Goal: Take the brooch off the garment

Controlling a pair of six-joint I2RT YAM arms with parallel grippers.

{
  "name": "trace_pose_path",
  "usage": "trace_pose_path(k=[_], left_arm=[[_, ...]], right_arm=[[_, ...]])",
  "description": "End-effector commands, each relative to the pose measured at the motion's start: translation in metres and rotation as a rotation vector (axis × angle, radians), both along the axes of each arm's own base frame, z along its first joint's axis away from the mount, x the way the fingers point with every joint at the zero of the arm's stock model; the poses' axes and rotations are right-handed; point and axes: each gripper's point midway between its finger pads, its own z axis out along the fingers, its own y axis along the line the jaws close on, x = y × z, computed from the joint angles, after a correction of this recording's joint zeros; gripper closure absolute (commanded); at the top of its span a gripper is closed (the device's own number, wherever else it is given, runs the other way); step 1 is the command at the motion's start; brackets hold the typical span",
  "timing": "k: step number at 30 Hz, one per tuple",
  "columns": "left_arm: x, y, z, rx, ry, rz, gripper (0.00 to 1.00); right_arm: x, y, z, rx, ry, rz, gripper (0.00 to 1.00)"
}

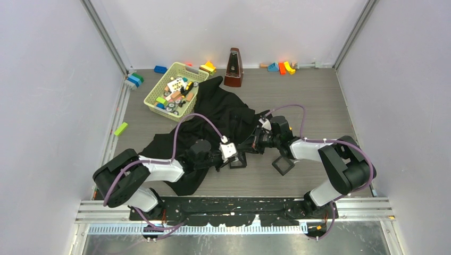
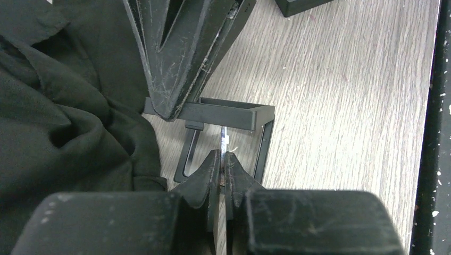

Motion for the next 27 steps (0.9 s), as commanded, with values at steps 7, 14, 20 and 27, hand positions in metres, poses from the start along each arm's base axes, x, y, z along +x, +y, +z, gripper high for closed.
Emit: trace_pose_path(k=[7, 14, 20, 27], left_arm=[[0.021, 0.004, 0.027, -0.046, -0.108, 0.096, 1.0], [0.026, 0.002, 0.032, -0.067, -0.149, 0.102, 1.0], [0.029, -0.006, 0.023, -0.053, -0.138, 0.084, 1.0], [0.027, -0.011, 0.012, -0.037, -0.105, 0.063, 0.98]], right_arm=[[0.009, 0.003, 0.011, 0.001, -0.076, -0.002, 0.99], [0.009, 0.003, 0.014, 0.007, -0.08, -0.003, 0.99], [0.009, 0.004, 0.018, 0.019, -0.086, -0.003, 0.99], [0.01, 0.004, 0.019, 0.023, -0.09, -0.008, 0.99]])
